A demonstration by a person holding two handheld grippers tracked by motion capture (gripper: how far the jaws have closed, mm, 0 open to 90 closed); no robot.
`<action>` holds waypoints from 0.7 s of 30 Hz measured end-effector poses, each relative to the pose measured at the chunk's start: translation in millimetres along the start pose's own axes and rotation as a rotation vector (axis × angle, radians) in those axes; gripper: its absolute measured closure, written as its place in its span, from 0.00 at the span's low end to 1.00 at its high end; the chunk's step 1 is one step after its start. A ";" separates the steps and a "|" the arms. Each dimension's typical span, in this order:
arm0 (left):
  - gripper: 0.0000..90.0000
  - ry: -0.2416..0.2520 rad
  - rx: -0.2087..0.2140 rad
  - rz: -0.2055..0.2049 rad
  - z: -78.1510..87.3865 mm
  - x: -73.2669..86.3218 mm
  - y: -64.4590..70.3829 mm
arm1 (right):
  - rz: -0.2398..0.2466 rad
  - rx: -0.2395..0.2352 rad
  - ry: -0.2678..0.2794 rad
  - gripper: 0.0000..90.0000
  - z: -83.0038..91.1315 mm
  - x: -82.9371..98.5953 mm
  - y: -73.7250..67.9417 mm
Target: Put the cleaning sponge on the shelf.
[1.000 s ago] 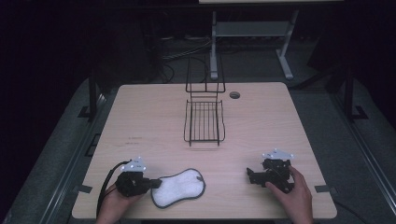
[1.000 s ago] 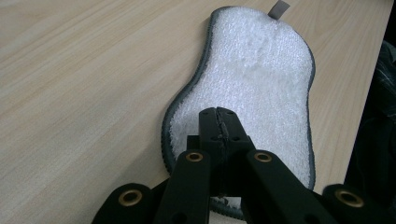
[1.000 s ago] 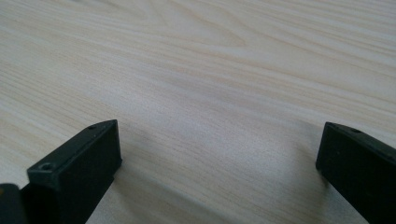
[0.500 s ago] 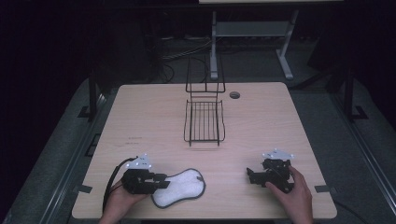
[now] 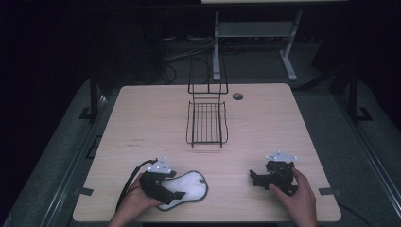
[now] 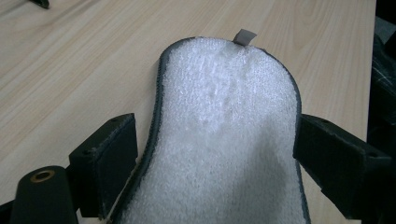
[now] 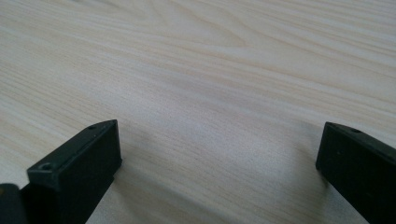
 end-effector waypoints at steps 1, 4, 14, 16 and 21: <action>0.15 -0.003 -0.001 -0.001 -0.7 0.2 0.4 | 0.000 0.000 0.000 0.00 0.0 0.0 0.0; 0.14 -0.008 -0.008 -0.010 -3.3 1.0 0.2 | 0.000 0.000 0.000 0.00 0.0 0.0 0.0; 0.14 -0.031 -0.022 -0.038 -7.9 2.6 -0.3 | 0.001 0.000 0.000 0.00 0.0 0.0 0.0; 0.14 -0.039 -0.025 -0.057 -8.6 2.9 -0.1 | 0.001 0.000 0.000 0.00 0.0 0.0 0.0; 0.14 -0.053 -0.029 -0.071 -10.6 3.4 0.6 | 0.001 0.000 0.001 0.00 -0.1 0.0 0.0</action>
Point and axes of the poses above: each handheld gripper's, and its own axes: z roughly backward along the jaws, x roughly out of its underside, y roughly to its right, the point moved 5 cm from there along -z, roughly forward along the jaws, and after that the axes turned 2 degrees about -x, right-handed, at the moved point
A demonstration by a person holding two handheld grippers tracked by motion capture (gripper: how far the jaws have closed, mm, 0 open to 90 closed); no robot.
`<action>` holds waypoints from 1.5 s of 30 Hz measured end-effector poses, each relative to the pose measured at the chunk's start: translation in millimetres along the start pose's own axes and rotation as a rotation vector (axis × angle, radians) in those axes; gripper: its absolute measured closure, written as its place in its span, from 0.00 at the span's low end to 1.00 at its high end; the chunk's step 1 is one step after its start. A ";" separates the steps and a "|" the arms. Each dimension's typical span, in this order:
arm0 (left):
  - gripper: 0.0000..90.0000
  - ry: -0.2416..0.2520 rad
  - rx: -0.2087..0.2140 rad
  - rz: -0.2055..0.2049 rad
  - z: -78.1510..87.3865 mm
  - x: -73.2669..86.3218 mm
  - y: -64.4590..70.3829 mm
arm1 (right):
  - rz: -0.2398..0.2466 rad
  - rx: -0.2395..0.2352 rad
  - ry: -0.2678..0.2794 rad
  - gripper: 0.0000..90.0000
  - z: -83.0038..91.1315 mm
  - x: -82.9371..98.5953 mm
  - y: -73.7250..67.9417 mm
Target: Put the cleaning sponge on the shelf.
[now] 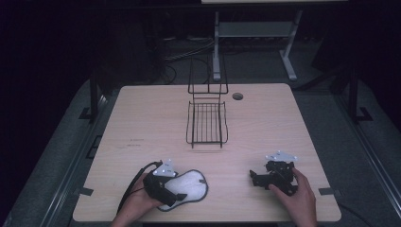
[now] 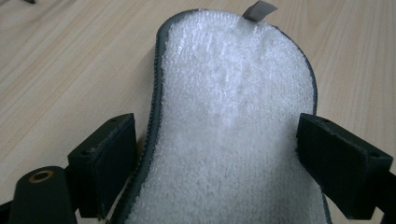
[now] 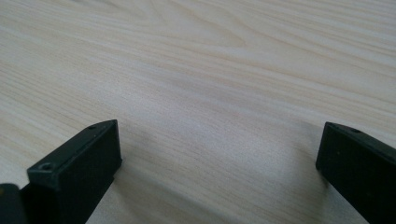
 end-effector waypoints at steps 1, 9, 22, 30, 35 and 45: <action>0.14 0.004 -0.002 0.003 -0.4 -0.3 0.6 | -0.001 0.000 -0.001 0.00 0.1 0.0 -0.1; 0.23 -0.001 0.010 -0.020 0.7 -1.2 2.7 | 0.000 0.000 0.000 0.00 0.0 0.0 0.0; 0.42 0.032 0.037 0.002 12.4 -4.7 -2.0 | 0.000 0.000 0.000 0.00 0.0 0.0 0.0; 0.60 0.075 0.045 0.010 23.1 -7.9 -4.9 | 0.000 0.000 0.000 0.00 0.0 0.0 0.0; 0.67 0.103 0.058 0.025 30.3 -12.3 -4.2 | 0.000 0.000 -0.001 0.00 0.0 0.0 0.1; 0.83 0.148 0.106 0.065 43.4 -20.7 -2.3 | 0.000 0.000 -0.001 0.00 0.0 0.0 0.0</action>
Point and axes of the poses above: each handheld gripper's, and its own axes: z roughly backward along the jaws, x roughly out of its underside, y roughly to its right, the point moved 5 cm from there along -z, roughly forward along the jaws, and after that the axes turned 2 degrees about -x, right-handed, at the moved point
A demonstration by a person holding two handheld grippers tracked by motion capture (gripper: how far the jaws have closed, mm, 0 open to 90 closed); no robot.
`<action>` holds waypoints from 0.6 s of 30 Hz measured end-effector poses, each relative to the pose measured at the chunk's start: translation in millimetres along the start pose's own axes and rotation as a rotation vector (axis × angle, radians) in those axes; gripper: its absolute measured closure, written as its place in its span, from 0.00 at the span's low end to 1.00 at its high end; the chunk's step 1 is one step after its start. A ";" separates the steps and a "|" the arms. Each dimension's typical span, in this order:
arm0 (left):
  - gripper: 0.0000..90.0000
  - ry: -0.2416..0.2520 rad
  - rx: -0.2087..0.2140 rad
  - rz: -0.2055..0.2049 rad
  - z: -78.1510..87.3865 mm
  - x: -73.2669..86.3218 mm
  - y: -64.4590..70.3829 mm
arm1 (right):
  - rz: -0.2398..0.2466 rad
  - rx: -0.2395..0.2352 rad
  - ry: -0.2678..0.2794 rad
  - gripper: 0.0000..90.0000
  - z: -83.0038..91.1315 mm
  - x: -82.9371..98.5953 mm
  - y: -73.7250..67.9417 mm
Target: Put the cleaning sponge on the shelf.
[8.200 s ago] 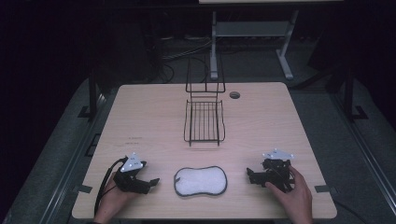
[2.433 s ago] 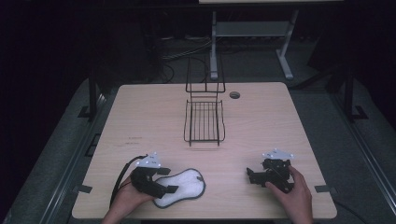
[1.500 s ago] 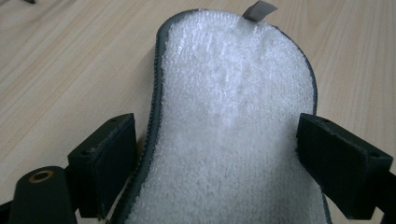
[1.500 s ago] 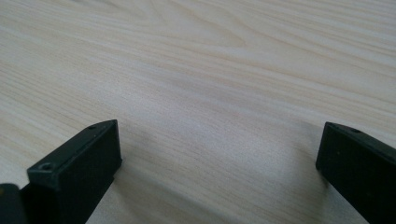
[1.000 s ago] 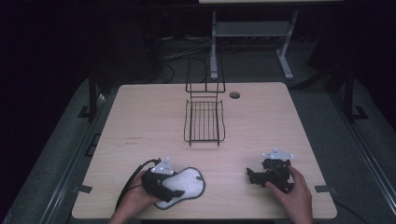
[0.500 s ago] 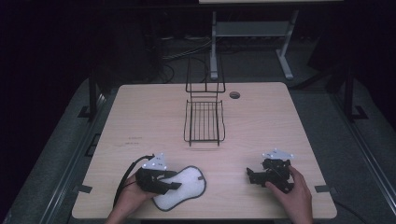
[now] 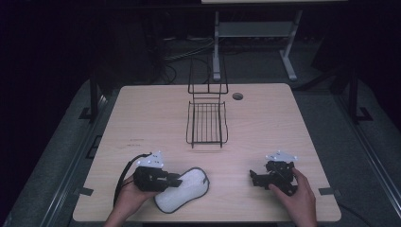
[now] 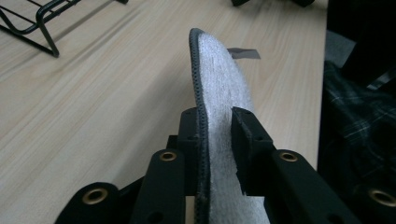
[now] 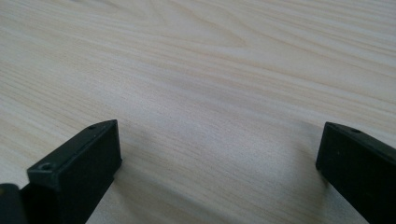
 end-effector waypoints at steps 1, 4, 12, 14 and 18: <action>0.84 0.004 0.005 0.008 1.0 -0.7 0.2 | 0.000 0.000 0.000 0.00 0.0 0.0 0.0; 0.86 0.010 0.006 0.020 4.5 -3.0 0.3 | 0.000 0.000 0.000 0.00 0.0 0.0 0.0; 0.89 0.018 -0.025 0.049 13.6 -6.5 -2.2 | 0.000 0.000 0.000 0.00 0.0 0.0 0.0; 0.90 0.019 -0.027 0.045 16.2 -7.0 -1.4 | 0.000 0.000 0.000 0.00 0.0 0.0 0.0; 0.92 0.028 -0.019 0.043 19.6 -7.9 -0.4 | 0.000 0.000 0.000 0.00 0.0 0.0 0.0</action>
Point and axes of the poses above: each handheld gripper's, and its own axes: z roughly backward along the jaws, x roughly out of its underside, y roughly to its right, the point moved 5 cm from there along -z, roughly forward along the jaws, and after that the axes turned 2 degrees about -x, right-handed, at the moved point
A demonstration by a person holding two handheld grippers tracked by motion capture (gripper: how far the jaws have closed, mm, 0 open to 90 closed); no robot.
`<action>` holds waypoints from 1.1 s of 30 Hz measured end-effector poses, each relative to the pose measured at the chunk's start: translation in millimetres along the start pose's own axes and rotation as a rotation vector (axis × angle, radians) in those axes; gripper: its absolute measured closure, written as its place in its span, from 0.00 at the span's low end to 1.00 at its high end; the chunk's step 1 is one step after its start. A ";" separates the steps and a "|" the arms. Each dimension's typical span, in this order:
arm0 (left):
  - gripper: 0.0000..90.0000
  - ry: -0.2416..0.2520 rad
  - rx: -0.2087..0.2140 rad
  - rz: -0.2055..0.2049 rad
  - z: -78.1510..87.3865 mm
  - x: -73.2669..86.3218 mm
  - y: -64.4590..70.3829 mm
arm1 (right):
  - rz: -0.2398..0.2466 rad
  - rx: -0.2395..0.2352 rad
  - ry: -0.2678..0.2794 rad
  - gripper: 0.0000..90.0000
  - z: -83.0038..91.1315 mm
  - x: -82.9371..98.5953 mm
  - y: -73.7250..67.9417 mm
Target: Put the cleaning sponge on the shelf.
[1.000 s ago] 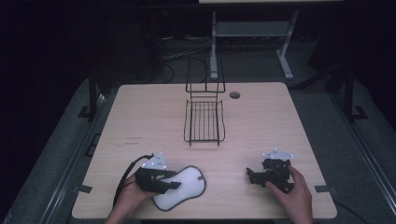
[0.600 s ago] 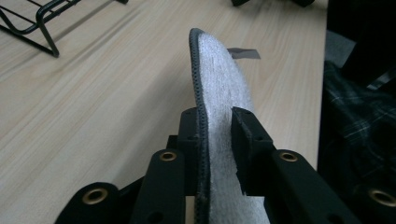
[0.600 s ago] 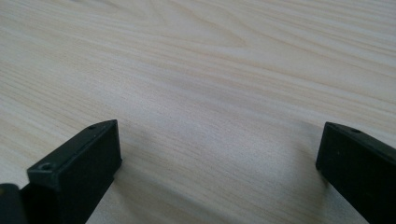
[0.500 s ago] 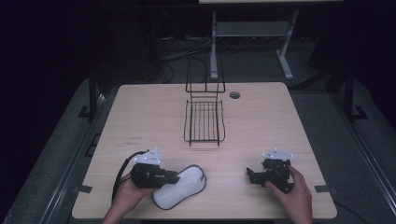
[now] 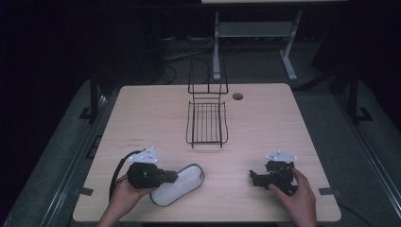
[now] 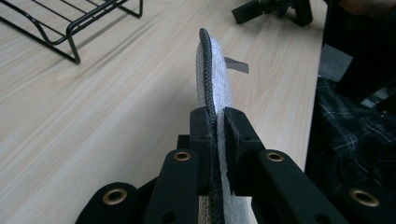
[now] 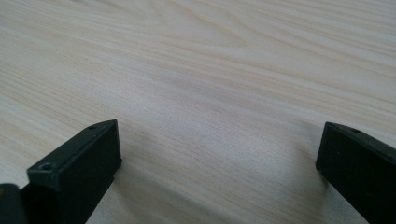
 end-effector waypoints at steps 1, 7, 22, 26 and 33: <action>0.92 0.007 -0.002 0.002 1.2 -0.5 0.2 | 0.000 0.000 0.000 0.00 0.0 0.0 0.0; 0.92 0.002 -0.037 0.021 6.5 -0.1 -3.6 | 0.000 0.000 0.000 0.00 0.0 0.0 0.0; 0.92 0.010 -0.090 0.044 18.2 -2.2 -19.0 | -0.001 0.001 -0.001 0.00 0.1 0.1 -0.1; 0.92 0.025 -0.106 0.058 20.9 -4.8 -25.4 | -0.001 0.001 0.000 0.00 0.0 0.0 0.0; 0.92 0.039 -0.133 0.063 23.1 -11.0 -36.0 | -0.001 -0.001 0.000 0.00 0.0 0.0 -0.2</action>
Point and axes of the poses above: each handheld gripper's, and its own axes: z roughly backward along the jaws, x roughly out of its underside, y roughly to its right, the point moved 5 cm from there along -z, roughly forward along the jaws, and after that the axes turned 2 degrees about -x, right-handed, at the moved point
